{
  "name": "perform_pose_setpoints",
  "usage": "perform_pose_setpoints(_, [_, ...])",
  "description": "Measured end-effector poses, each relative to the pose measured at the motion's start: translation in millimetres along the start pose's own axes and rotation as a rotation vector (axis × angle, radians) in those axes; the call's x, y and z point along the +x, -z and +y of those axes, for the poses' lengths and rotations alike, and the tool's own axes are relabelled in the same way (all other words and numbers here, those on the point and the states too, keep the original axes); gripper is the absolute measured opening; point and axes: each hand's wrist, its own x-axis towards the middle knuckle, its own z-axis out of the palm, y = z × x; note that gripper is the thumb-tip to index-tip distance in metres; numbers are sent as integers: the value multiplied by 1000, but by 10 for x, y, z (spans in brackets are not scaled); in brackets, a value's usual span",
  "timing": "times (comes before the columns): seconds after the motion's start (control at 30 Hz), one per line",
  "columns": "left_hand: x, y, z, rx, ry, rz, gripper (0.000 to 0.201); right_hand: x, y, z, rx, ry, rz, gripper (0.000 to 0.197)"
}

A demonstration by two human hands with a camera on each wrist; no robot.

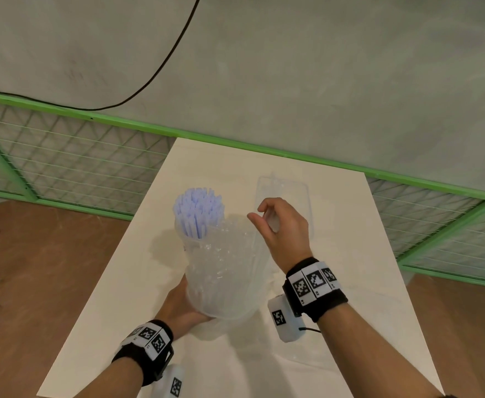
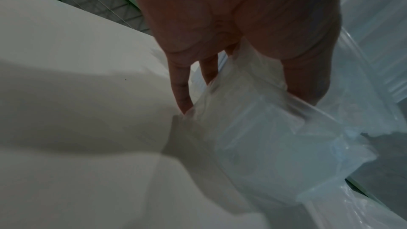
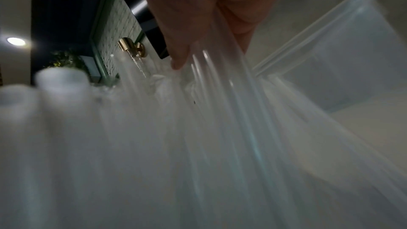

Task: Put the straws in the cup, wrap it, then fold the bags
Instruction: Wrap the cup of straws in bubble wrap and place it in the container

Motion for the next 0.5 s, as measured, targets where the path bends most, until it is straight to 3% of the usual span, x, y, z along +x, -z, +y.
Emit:
perform_pose_setpoints(0.33, [7,4,-29,-25,15,-13,91,445,483,-131,146,-9,251,14])
perform_pose_setpoints(0.5, [3,-1,-18,-19,27,-5,90,752,965,-240,311,11,448,13])
